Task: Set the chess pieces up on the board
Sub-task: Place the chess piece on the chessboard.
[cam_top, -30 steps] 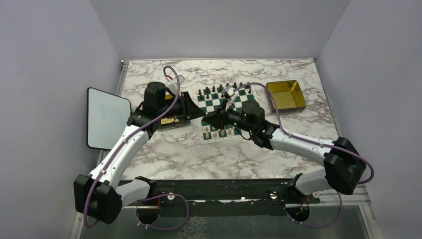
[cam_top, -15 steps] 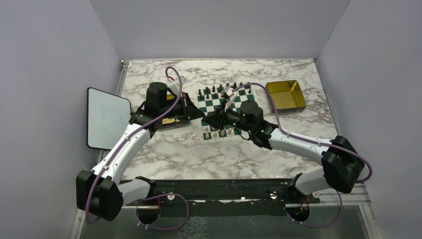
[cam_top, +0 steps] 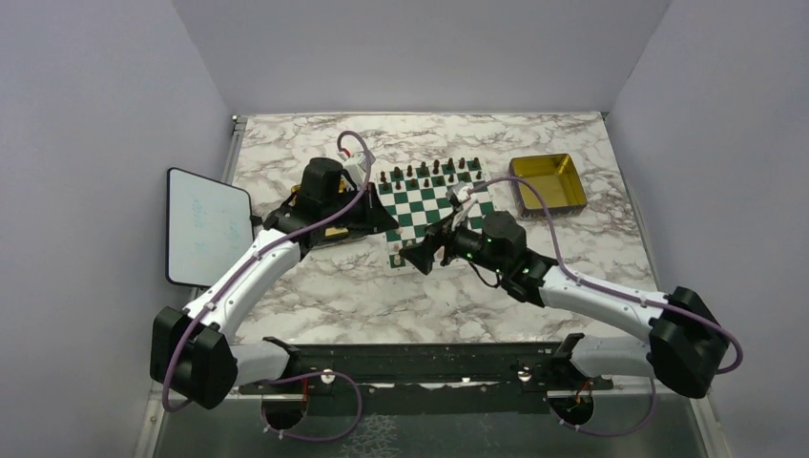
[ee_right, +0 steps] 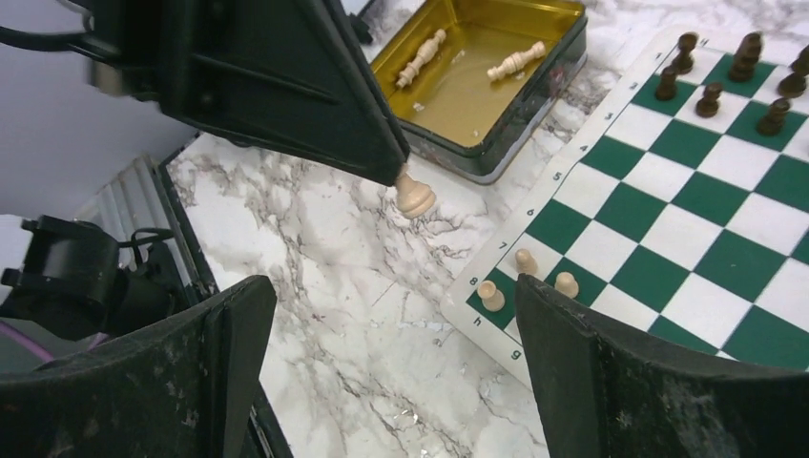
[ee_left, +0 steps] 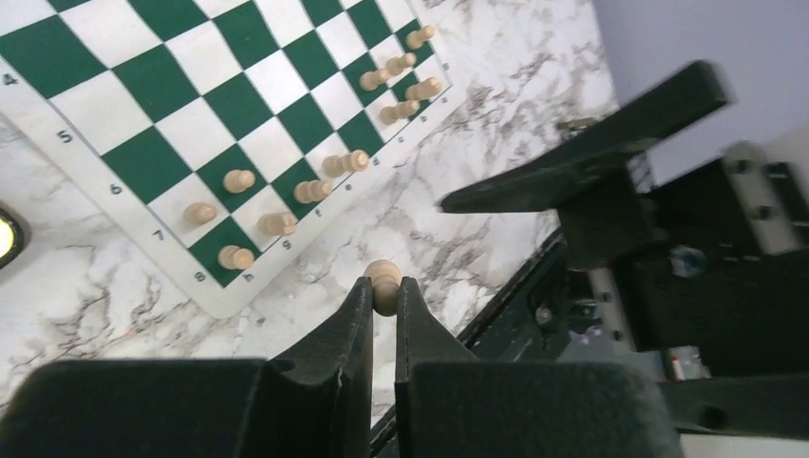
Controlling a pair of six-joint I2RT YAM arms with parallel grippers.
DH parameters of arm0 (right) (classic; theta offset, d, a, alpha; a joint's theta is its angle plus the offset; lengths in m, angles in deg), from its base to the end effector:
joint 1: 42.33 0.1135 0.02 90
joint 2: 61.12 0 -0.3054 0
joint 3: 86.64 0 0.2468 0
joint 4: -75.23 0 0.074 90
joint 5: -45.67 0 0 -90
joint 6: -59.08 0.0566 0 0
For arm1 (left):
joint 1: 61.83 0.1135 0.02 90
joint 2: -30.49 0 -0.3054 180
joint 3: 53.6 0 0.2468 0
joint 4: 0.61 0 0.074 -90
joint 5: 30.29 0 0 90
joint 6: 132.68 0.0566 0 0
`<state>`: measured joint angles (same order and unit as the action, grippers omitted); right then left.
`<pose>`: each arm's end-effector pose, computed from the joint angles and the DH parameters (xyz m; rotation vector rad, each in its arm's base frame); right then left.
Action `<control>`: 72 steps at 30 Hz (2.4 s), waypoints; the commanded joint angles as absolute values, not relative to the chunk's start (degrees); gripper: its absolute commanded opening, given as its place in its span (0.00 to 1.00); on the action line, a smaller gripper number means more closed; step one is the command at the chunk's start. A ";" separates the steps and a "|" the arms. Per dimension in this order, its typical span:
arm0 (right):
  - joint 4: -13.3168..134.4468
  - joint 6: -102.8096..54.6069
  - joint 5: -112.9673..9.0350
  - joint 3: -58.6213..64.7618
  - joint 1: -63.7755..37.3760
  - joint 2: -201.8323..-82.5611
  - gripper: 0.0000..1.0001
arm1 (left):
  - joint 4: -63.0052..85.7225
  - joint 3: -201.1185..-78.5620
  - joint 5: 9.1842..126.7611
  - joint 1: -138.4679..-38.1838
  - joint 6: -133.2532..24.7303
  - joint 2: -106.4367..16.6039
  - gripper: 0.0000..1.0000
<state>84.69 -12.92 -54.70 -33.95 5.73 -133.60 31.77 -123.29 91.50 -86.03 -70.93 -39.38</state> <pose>0.1848 0.2209 0.2979 -0.6156 1.7522 0.9829 0.2291 -0.1357 0.3338 0.2689 2.2404 -1.1094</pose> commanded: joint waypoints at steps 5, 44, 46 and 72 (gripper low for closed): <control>75.88 -10.84 -40.82 -38.44 6.09 -116.63 1.00 | 37.89 -131.16 75.01 -91.58 -64.70 -46.25 0.06; 54.04 -11.47 -27.73 -36.50 6.07 -93.91 1.00 | 45.02 -152.10 58.36 -104.12 -61.94 -80.73 0.06; 53.98 -11.57 -27.52 -36.50 6.07 -93.81 1.00 | 44.95 -152.30 59.30 -104.16 -62.08 -81.28 0.06; 54.06 -12.55 -27.19 -36.72 6.09 -93.77 1.00 | 41.47 -150.75 59.63 -104.25 -62.19 -83.76 0.07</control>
<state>54.55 -11.54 -28.27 -37.49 5.73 -93.85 42.81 -150.65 59.07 -103.96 -62.74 -82.48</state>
